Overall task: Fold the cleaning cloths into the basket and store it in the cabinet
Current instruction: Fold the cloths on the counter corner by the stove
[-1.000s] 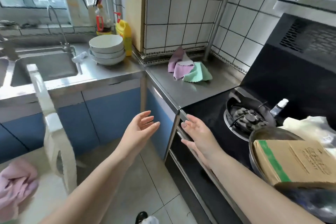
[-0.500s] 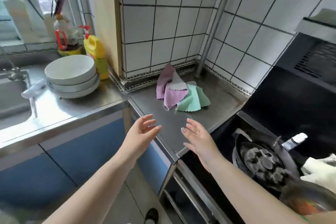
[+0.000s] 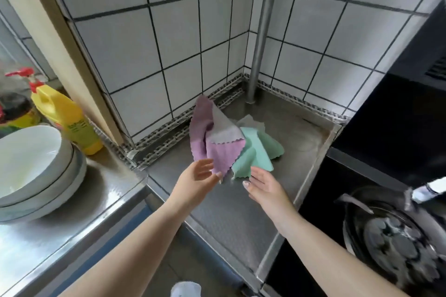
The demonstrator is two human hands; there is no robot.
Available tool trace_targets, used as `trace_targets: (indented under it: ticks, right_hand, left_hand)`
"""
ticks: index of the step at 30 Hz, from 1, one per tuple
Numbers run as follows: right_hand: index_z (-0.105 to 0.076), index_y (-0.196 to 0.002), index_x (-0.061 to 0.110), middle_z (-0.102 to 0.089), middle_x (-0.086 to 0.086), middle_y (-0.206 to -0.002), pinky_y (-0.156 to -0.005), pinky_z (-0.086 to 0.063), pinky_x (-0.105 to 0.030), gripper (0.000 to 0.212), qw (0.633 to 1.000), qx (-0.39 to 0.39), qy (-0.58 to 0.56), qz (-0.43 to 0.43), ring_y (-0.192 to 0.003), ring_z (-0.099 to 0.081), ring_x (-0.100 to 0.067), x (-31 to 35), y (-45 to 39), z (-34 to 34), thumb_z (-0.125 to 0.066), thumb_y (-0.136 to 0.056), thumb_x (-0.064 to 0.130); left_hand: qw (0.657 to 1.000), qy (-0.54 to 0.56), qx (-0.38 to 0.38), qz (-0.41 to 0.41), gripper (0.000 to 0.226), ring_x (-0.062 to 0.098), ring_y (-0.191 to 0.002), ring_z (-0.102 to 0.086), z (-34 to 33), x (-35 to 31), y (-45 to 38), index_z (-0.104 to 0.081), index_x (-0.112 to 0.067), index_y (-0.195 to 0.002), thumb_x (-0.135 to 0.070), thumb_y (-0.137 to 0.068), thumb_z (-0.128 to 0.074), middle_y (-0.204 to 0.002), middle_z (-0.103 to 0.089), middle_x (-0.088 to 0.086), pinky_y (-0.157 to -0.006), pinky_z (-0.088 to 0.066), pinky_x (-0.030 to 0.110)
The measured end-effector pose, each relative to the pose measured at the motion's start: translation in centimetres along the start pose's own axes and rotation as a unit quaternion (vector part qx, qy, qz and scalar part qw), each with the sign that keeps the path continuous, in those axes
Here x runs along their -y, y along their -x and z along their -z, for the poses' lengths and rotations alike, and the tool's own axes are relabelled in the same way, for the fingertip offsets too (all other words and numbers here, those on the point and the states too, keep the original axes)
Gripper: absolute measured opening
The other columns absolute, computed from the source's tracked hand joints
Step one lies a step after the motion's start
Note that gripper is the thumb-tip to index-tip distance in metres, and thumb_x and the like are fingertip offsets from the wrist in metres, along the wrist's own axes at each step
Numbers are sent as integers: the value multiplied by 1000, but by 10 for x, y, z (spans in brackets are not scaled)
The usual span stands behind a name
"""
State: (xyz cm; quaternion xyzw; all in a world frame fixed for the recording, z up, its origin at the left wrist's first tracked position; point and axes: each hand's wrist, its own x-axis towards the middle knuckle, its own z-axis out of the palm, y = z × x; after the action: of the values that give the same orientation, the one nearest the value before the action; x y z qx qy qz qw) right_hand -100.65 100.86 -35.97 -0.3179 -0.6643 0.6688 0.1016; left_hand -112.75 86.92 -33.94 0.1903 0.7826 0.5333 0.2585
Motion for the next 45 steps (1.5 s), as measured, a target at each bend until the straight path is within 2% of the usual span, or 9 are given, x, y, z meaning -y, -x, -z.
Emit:
trace_targets:
  ticks: [7, 10, 13, 19, 22, 29, 36, 41, 45]
  right_hand:
    - [-49, -130, 10, -58, 2, -116, -83, -50, -23, 39, 992, -72, -39, -94, -100, -55, -8, -6, -62, -39, -56, -92, 6]
    - [-52, -126, 1, -60, 6, -97, -71, -44, -18, 33, 984, -88, -43, -151, -95, -52, -10, -12, -82, -57, -52, -94, 3]
    - [-47, -122, -17, -57, -26, -123, -63, -40, -16, 33, 974, -125, -32, -187, -113, -56, -26, -19, -98, -70, -50, -94, 0]
    - [-54, -126, 2, -62, -13, -120, -84, -52, -37, 36, 962, -190, -18, -194, -88, -62, -24, -38, -126, -89, -56, -91, 7]
    - [-54, -123, 10, -62, -6, -108, -65, -51, -33, 37, 953, -214, -51, -207, -77, -60, -21, -45, -131, -95, -60, -86, 7]
    - [-45, -52, 16, -41, 10, -37, -54, -31, -24, 30, 935, -284, 6, -211, -49, -40, -16, -47, -144, -108, -66, -74, 11]
    - [-36, -58, 16, -34, 5, -51, -47, -23, -23, 34, 942, -294, 71, -147, -51, -33, -13, -21, -144, -111, -56, -86, 16]
    - [-42, -68, 12, -36, 6, -61, -49, -30, -16, 22, 940, -324, 69, -81, -58, -34, -9, -10, -133, -97, -54, -88, 11]
    - [-48, -73, 13, -43, 3, -66, -54, -33, -16, 18, 941, -326, 96, -11, -64, -39, -11, 13, -132, -76, -57, -88, 13]
  left_hand:
    - [985, -163, 53, -19, 32, 18, -103, -64, 23, 14, -114, -62, -17, -117, -21, -85, -66, -113, -67, 3, -85, -53, 34]
    - [956, -273, 91, -52, 35, 21, -101, -64, 25, 18, -157, -60, -18, -121, -23, -86, -62, -110, -68, 2, -84, -50, 30]
    - [928, -344, 113, -92, 35, 21, -95, -64, 22, 22, -184, -59, -25, -122, -22, -87, -57, -107, -69, 0, -75, -48, 27]
    - [886, -412, 158, -145, 31, 22, -101, -62, 14, 31, -224, -61, -24, -118, -21, -87, -59, -115, -67, -2, -78, -46, 27]
    - [878, -420, 171, -153, 33, 22, -101, -61, 14, 38, -232, -60, -25, -119, -20, -87, -58, -114, -66, -2, -81, -49, 30]
    - [860, -433, 177, -206, 15, 23, -88, -59, 16, 45, -246, -67, -28, -95, -26, -87, -54, -100, -59, -1, -74, -51, 32]
    - [830, -456, 180, -268, 16, 24, -93, -59, 19, 44, -253, -67, -23, -98, -27, -87, -57, -106, -55, -1, -73, -46, 28]
    - [886, -343, 162, -266, 7, 26, -74, -57, 26, 31, -260, -53, -14, -78, -14, -84, -57, -82, -58, 4, -62, -44, 32]
    - [952, -205, 109, -202, 3, 11, -66, -63, 44, -2, -257, -54, -17, -94, -19, -92, -55, -78, -63, -6, -64, -46, 27]
